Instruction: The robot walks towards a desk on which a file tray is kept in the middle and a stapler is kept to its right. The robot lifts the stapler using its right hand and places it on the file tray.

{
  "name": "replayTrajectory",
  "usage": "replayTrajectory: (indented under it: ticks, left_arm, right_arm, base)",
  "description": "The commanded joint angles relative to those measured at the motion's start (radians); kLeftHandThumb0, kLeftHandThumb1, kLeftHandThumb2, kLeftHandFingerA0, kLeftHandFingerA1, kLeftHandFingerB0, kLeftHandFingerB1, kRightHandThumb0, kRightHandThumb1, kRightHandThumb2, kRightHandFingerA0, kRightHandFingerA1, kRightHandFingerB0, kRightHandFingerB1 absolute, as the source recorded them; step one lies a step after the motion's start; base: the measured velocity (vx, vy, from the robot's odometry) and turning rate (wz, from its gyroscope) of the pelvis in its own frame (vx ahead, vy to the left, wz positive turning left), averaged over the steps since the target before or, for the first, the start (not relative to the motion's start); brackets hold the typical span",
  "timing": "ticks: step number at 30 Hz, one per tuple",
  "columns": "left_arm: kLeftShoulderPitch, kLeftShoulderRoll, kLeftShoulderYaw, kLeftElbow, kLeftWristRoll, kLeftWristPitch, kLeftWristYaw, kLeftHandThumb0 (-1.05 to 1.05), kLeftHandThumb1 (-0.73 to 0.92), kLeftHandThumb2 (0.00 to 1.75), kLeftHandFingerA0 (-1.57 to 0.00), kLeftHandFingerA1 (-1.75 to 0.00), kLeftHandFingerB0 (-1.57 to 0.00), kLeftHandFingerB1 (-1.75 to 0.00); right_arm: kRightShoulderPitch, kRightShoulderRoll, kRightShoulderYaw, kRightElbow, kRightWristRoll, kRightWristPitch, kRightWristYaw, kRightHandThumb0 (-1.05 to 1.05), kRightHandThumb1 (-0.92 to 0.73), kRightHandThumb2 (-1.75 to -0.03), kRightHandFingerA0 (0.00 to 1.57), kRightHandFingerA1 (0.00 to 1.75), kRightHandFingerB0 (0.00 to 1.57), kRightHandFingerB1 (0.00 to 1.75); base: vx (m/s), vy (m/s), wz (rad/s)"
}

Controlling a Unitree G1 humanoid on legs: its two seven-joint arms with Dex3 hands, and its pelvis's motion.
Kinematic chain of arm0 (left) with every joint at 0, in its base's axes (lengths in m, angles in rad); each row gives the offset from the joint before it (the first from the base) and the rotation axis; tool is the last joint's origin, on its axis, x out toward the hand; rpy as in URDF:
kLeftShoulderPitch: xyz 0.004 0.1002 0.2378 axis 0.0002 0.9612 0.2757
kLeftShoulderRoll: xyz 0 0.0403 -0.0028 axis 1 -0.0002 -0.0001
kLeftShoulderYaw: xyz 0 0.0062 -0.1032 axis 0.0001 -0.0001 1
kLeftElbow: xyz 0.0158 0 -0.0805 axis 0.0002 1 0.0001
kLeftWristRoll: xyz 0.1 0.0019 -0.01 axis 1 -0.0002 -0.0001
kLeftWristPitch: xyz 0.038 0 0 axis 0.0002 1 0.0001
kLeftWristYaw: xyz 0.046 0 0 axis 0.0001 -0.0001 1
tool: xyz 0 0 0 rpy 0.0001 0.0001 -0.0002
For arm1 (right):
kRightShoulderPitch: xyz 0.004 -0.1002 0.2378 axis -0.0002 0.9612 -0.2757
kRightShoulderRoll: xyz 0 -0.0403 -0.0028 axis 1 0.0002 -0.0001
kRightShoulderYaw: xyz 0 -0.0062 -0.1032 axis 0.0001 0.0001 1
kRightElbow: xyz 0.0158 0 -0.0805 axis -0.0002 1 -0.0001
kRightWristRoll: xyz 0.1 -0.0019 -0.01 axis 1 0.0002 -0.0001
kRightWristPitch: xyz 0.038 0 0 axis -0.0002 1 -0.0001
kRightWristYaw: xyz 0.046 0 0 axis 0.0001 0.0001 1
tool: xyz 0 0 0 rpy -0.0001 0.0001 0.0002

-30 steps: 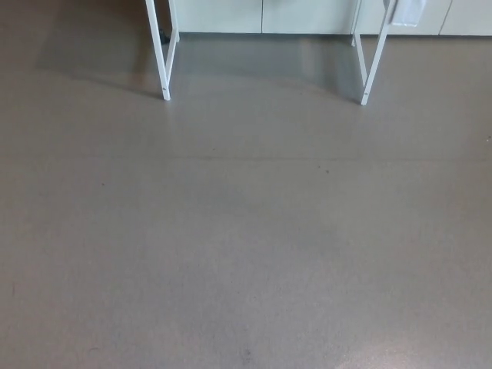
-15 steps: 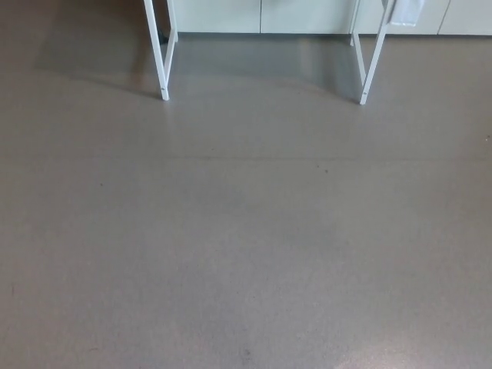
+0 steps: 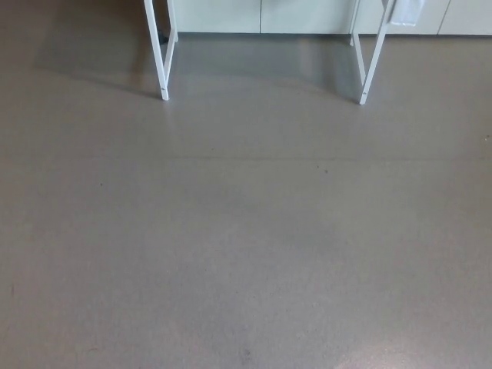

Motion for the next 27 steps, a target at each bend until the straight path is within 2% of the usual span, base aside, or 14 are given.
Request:
replayTrajectory:
  ticks: [1,2,3,5,6,9,13,14,15,17,22,24,26,27]
  left_arm:
    - [0.003,0.007,0.0,0.002,-0.007,-0.033,0.021,-1.05,0.52,1.18,-0.11,-0.85,0.0,-0.58]
    - [0.006,0.002,-0.011,0.006,0.004,-0.038,0.014,-1.05,0.52,1.17,-0.1,-0.84,0.0,-0.58]
    - [0.009,0.004,-0.008,0.008,0.001,-0.038,0.011,-1.05,0.53,1.17,-0.09,-0.82,0.0,-0.57]
    - [0.012,0.008,-0.008,0.008,-0.002,-0.042,0.0,-1.05,0.53,1.17,-0.04,-0.8,0.0,-0.57]
    - [0.011,0.008,-0.003,0.006,-0.01,-0.036,-0.007,-1.05,0.51,1.17,-0.02,-0.8,0.0,-0.6]
    - [0.009,0.005,0.003,0.005,-0.017,-0.037,-0.022,-1.05,0.51,1.16,0.0,-0.79,0.0,-0.58]
    - [-0.002,0.006,-0.003,0.008,-0.007,-0.028,0.0,-1.05,0.54,1.17,-0.11,-0.83,0.0,-0.58]
    - [-0.003,0.006,-0.001,0.007,-0.009,-0.03,-0.005,-1.05,0.68,0.68,-0.16,-1.11,0.0,-0.7]
    - [-0.004,0.007,-0.004,0.004,-0.008,-0.033,-0.007,-1.05,0.53,1.18,-0.15,-0.87,0.0,-0.61]
    - [-0.005,0.007,-0.01,-0.005,-0.005,-0.033,-0.003,-1.05,0.51,1.19,-0.09,-0.84,0.0,-0.61]
    - [-0.016,0.005,-0.003,0.001,-0.012,-0.029,-0.001,-1.05,0.51,1.18,-0.07,-0.83,0.0,-0.6]
    - [-0.017,0.008,-0.006,0.002,-0.007,-0.028,0.0,-1.05,0.51,1.17,-0.04,-0.82,0.0,-0.6]
    - [-0.018,0.005,0.016,0.002,-0.03,-0.018,-0.015,-1.05,0.52,1.17,-0.06,-0.84,0.0,-0.61]
    - [-0.017,0.006,0.016,0.003,-0.025,-0.022,-0.016,-1.02,0.52,1.17,-0.09,-0.85,0.0,-0.62]
  right_arm:
    - [0.001,-0.023,-0.003,0.0,0.003,-0.015,0.002,-0.3,-0.33,-0.88,0.05,0.51,0.0,0.5]
    - [0.001,-0.029,-0.008,0.002,0.007,-0.02,0.002,-0.48,-0.47,-0.56,0.21,0.45,0.09,0.22]
    - [-0.001,-0.025,-0.009,0.003,0.008,-0.009,-0.001,-0.31,-0.31,-0.87,0.04,0.51,0.0,0.5]
    - [-0.003,-0.026,0.0,0.006,-0.002,-0.002,-0.005,-0.31,-0.34,-0.89,0.04,0.49,0.0,0.5]
    - [-0.001,-0.029,-0.001,0.015,0.0,-0.01,0.01,-0.55,-0.4,-0.71,0.16,0.49,0.06,0.23]
    - [0.007,-0.02,-0.021,0.011,0.022,-0.023,0.009,-0.44,-0.33,-0.76,0.01,0.48,0.01,0.31]
    - [0.004,-0.025,-0.014,0.005,0.014,-0.021,0.018,-0.55,-0.47,-0.57,0.15,0.45,0.07,0.19]
    - [0.009,-0.027,-0.01,0.001,0.009,-0.029,0.015,-0.59,-0.39,-0.72,0.18,0.5,0.06,0.24]
    - [0.006,-0.028,-0.007,0.001,0.004,-0.02,0.008,-0.57,-0.39,-0.71,0.19,0.5,0.07,0.24]
    - [-0.001,-0.028,-0.01,0.012,0.009,-0.015,0.01,-0.32,-0.31,-0.87,0.05,0.5,0.0,0.5]
    - [-0.01,-0.02,-0.021,-0.008,0.022,0.009,-0.004,-0.45,-0.48,-0.54,0.14,0.42,0.08,0.26]
    - [-0.015,-0.014,-0.018,-0.002,0.017,0.007,-0.021,-0.29,-0.37,-0.89,0.05,0.52,0.0,0.5]
    - [-0.013,-0.019,-0.018,0.01,0.018,-0.013,0.001,-0.49,-0.4,-0.68,0.17,0.49,0.07,0.26]
    - [-0.013,-0.019,-0.013,0.009,0.011,-0.014,-0.01,-0.29,-0.37,-0.9,0.05,0.51,0.0,0.5]
  base:
    - [0.0,0.0,0.0]
    - [0.0,0.0,0.0]
    - [0.0,0.0,0.0]
    - [0.0,0.0,0.0]
    - [0.0,0.0,0.0]
    - [0.0,0.0,0.0]
    - [0.0,0.0,0.0]
    - [0.0,0.0,0.0]
    - [0.0,0.0,0.0]
    - [0.0,0.0,0.0]
    - [0.0,0.0,0.0]
    - [0.15,0.026,-0.17]
    - [-0.07,-0.013,0.22]
    - [-0.1,-0.107,0.42]
